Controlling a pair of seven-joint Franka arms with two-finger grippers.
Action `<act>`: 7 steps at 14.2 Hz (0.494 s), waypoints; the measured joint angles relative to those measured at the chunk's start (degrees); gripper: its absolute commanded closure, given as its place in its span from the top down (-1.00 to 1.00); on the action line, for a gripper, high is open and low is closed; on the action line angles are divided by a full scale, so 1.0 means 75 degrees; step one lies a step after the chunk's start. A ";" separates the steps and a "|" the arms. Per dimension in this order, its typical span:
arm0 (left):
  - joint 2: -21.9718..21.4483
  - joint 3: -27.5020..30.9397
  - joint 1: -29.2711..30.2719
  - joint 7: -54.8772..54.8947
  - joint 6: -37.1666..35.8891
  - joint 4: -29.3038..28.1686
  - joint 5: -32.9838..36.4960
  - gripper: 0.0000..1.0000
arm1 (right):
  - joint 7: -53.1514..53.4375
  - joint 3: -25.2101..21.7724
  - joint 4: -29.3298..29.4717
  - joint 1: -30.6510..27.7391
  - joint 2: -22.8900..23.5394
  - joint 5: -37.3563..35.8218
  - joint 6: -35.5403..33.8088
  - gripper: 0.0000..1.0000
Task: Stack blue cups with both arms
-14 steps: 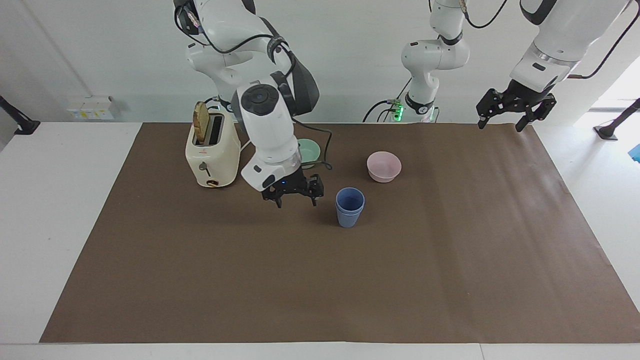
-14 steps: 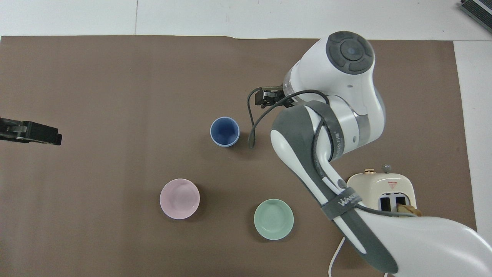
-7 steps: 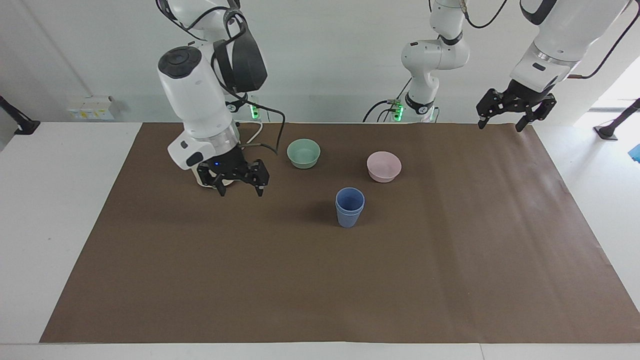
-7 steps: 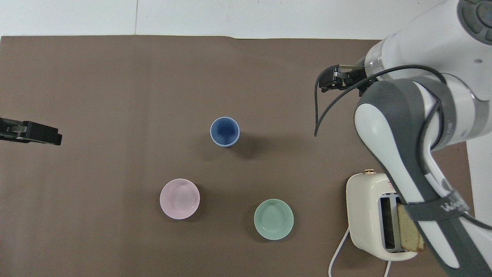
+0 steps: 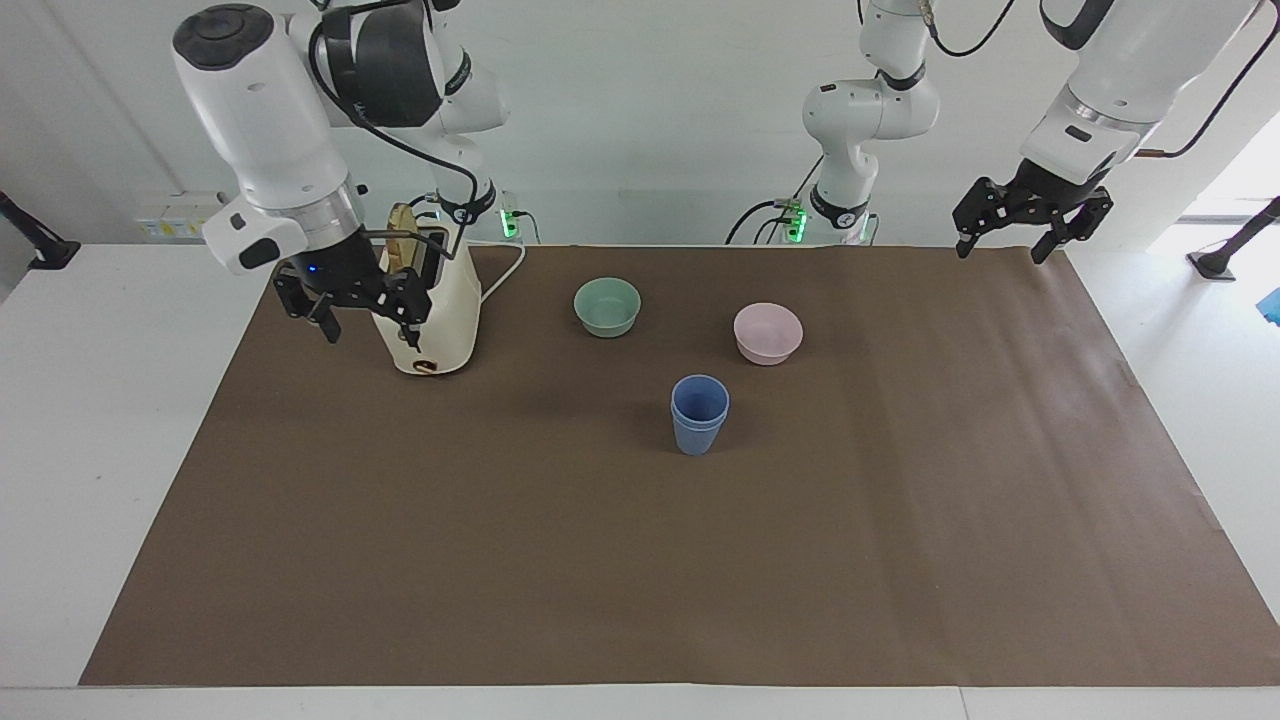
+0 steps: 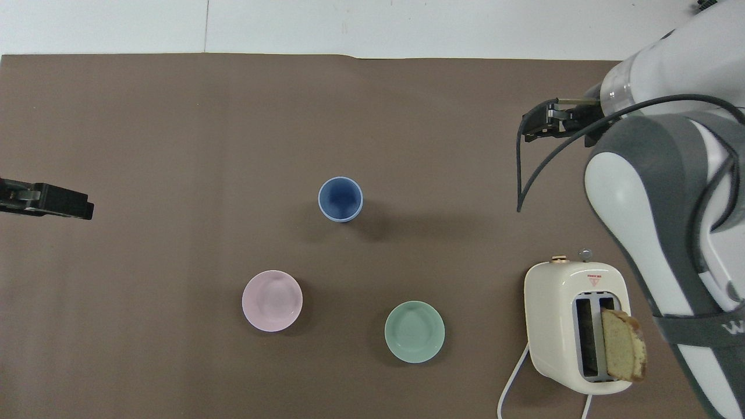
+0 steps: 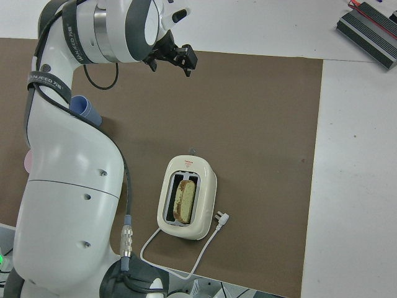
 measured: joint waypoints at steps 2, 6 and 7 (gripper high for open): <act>0.0000 0.0000 0.0000 0.0000 0.0000 0.0000 0.0000 1.00 | -0.0180 0.0003 -0.0001 -0.0170 -0.0185 -0.0126 -0.0265 1.00; 0.0000 0.0000 0.0000 0.0000 0.0000 0.0000 0.0000 1.00 | -0.0521 0.0005 -0.0001 -0.0339 -0.0425 -0.0148 -0.0600 1.00; 0.0000 0.0000 0.0000 0.0000 0.0000 0.0000 0.0000 1.00 | -0.0543 0.0002 -0.0001 -0.0356 -0.0489 -0.0150 -0.0620 1.00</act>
